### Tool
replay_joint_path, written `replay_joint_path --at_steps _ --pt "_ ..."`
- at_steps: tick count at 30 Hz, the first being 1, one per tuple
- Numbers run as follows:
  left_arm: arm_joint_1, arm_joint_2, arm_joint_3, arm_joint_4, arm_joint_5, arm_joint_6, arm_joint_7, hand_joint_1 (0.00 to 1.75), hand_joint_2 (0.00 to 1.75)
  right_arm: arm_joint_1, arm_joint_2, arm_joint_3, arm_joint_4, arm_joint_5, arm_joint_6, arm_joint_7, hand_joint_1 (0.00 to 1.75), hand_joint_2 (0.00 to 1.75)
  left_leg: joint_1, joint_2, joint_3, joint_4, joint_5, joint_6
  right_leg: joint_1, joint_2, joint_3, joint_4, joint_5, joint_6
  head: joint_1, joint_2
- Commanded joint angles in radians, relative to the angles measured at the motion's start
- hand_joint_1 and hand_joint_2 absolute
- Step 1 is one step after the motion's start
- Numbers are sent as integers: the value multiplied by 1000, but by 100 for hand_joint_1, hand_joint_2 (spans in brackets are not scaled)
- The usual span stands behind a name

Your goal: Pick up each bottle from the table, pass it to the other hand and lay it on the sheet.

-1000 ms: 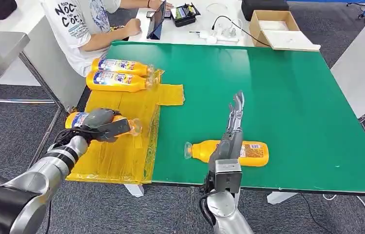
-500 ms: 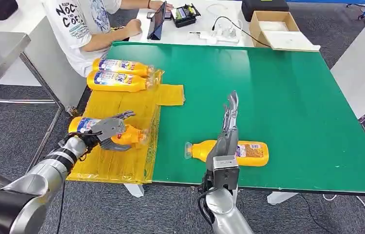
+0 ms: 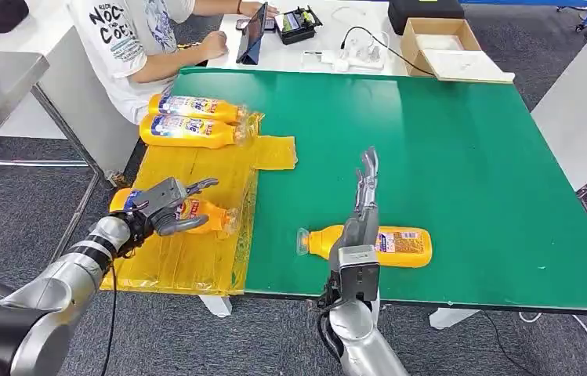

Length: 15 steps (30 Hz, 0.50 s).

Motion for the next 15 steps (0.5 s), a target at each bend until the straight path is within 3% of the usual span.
replay_joint_path --at_steps 1,8,9,12,13,14,15 --pt "4 9 24 68 -3 -8 6 0 0 -45 -15 0 70 -3 -2 -2 0 0 -1 3 3 -2 0 2 0 2 2 -1 1 -1 0 0" --pt "7 3 49 63 27 -14 4 0 0 -43 -15 -2 75 -3 -3 -2 0 0 -1 7 6 -6 1 4 0 3 4 -6 2 -3 0 0" --pt "19 -4 75 44 56 18 -29 0 0 -43 -16 -3 82 -2 -1 -2 0 0 -1 5 4 -2 0 2 0 2 2 -2 1 -2 0 0" --pt "53 -105 253 -20 225 310 -65 0 0 -32 -34 -12 107 74 -16 60 0 0 -1 2 4 -3 0 2 -1 0 3 -3 0 -1 0 0" --pt "55 -135 301 -48 272 415 -74 0 175 -31 -45 -13 114 106 -11 93 0 0 -2 4 8 -7 1 4 0 0 7 -7 2 -2 0 0" --pt "59 -166 338 -93 298 592 -93 0 175 -25 -52 -25 114 147 -20 129 0 175 -1 -1 3 -3 1 3 0 -3 4 -3 0 -1 0 0" --pt "74 -197 359 -166 311 770 -150 0 175 -21 -65 -37 116 180 -7 172 0 175 -1 -3 4 -4 1 4 0 -6 5 -4 0 -1 0 0"
